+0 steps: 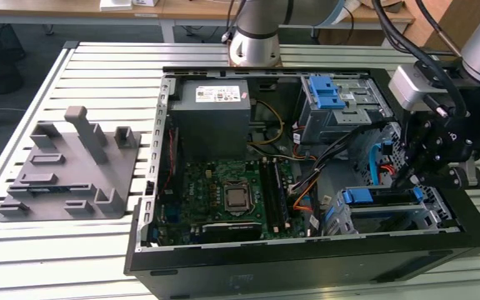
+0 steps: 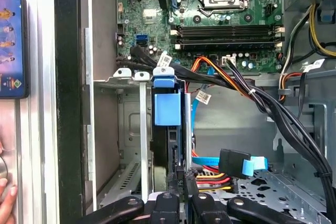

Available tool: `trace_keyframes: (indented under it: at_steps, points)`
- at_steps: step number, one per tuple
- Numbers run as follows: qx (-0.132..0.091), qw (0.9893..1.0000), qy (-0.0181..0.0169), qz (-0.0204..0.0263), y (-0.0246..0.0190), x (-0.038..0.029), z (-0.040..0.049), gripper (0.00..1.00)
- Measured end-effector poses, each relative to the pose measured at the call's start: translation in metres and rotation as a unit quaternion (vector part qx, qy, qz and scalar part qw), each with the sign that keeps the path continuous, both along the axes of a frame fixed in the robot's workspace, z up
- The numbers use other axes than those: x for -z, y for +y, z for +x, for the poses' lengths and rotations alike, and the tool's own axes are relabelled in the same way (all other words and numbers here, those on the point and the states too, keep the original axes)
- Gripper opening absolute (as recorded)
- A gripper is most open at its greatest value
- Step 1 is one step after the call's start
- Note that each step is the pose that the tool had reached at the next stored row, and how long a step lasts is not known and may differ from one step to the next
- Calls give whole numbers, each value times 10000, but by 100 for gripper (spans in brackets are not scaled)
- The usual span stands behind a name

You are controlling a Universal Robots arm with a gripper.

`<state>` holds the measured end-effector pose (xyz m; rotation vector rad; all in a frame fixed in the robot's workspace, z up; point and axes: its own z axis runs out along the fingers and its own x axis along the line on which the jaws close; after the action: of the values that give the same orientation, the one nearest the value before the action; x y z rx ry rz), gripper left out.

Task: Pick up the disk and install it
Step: 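Insert the first disk wire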

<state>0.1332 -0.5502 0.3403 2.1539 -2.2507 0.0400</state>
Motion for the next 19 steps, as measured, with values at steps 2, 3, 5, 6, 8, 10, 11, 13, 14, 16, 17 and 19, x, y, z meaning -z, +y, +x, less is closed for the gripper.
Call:
trace_keyframes:
  at_steps: [2,3,5,6,8,10,11,13,14,16,17,19]
  points:
    - [82,10000,1,0,-6,4,1,16]
    - [121,9999,2,0,-10,4,1,16]
    - [178,9998,4,0,-15,6,1,16]
    - [194,9998,6,1,-17,9,3,16]
    - [212,9998,13,4,-20,14,10,16]
    - [219,9998,23,11,-24,22,26,16]
    - [220,9998,29,16,-25,26,36,16]
    - [221,9997,40,19,-26,31,38,16]
    - [221,9997,44,19,-26,35,38,16]
    - [220,9997,51,19,-26,42,39,16]
    - [220,9997,56,21,-26,44,39,16]
    - [220,9997,70,29,-26,46,39,16]
